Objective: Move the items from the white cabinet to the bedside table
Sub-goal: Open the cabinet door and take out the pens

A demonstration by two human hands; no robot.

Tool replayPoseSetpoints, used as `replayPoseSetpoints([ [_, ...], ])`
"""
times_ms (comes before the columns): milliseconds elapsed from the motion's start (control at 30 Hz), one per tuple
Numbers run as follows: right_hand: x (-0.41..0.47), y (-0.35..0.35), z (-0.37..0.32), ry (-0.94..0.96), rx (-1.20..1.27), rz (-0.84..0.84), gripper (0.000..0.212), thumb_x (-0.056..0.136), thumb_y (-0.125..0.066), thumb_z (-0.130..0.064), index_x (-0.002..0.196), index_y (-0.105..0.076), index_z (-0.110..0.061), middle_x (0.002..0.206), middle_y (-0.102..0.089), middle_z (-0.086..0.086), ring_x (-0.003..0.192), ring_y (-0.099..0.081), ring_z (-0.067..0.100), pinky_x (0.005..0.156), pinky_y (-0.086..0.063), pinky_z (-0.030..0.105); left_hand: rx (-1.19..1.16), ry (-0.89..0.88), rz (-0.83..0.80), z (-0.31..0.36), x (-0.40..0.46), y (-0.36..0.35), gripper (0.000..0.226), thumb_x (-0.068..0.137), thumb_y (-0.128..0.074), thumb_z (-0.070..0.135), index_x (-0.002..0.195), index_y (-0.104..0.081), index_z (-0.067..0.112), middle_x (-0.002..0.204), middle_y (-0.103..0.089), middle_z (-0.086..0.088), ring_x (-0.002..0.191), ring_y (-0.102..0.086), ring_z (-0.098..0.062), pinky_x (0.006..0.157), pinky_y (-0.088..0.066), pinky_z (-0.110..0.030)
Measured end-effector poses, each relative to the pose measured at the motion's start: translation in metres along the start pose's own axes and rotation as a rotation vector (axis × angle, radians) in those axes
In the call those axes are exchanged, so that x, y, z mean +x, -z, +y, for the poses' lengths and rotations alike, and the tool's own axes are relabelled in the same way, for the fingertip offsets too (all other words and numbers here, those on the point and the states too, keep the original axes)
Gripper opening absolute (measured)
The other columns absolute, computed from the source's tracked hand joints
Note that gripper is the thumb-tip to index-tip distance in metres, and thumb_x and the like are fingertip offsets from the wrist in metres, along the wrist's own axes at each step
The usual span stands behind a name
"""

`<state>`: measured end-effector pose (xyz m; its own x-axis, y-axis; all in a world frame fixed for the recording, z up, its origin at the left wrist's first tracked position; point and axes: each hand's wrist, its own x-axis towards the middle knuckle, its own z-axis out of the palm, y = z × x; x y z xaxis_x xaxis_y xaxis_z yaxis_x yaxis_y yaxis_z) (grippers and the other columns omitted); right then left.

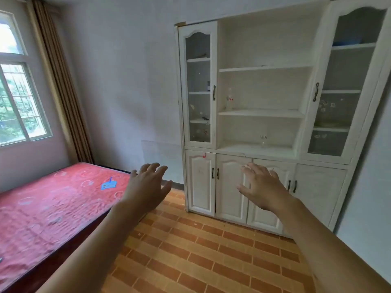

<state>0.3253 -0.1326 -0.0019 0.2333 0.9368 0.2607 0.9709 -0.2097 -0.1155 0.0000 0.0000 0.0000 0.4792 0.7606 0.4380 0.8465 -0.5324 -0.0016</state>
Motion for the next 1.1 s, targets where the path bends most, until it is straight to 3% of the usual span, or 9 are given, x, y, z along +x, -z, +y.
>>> replayPoseSetpoints([
  [700,0.254,-0.038,0.149,0.065,-0.002,-0.012,0.07,0.102,-0.038,-0.061,0.161,-0.028,-0.026,0.17,-0.023,0.0,0.155,-0.022,0.021,0.124,-0.022,0.05,-0.022,0.053,-0.015,0.058,0.246,-0.114,0.056,0.1,-0.044,0.056,0.149,-0.048,0.027,0.154,-0.05,0.001,0.144,-0.043,-0.025,0.114,-0.039,-0.054],
  [967,0.338,-0.057,0.168,0.062,0.002,0.012,0.068,0.102,-0.038,-0.062,0.159,-0.032,-0.027,0.168,-0.027,-0.002,0.153,-0.025,0.019,0.123,-0.024,0.049,-0.047,0.014,-0.007,0.05,0.332,-0.154,0.068,0.097,-0.026,0.067,0.15,-0.046,0.029,0.156,-0.047,0.003,0.145,-0.042,-0.025,0.117,-0.037,-0.055],
  [1100,0.392,-0.07,0.167,0.051,-0.031,0.034,0.067,0.102,-0.038,-0.061,0.159,-0.033,-0.027,0.167,-0.03,-0.002,0.153,-0.026,0.019,0.123,-0.024,0.049,-0.061,-0.016,0.019,0.032,0.387,-0.181,0.06,0.1,-0.036,0.06,0.15,-0.046,0.027,0.157,-0.047,0.002,0.145,-0.042,-0.026,0.117,-0.036,-0.055],
])
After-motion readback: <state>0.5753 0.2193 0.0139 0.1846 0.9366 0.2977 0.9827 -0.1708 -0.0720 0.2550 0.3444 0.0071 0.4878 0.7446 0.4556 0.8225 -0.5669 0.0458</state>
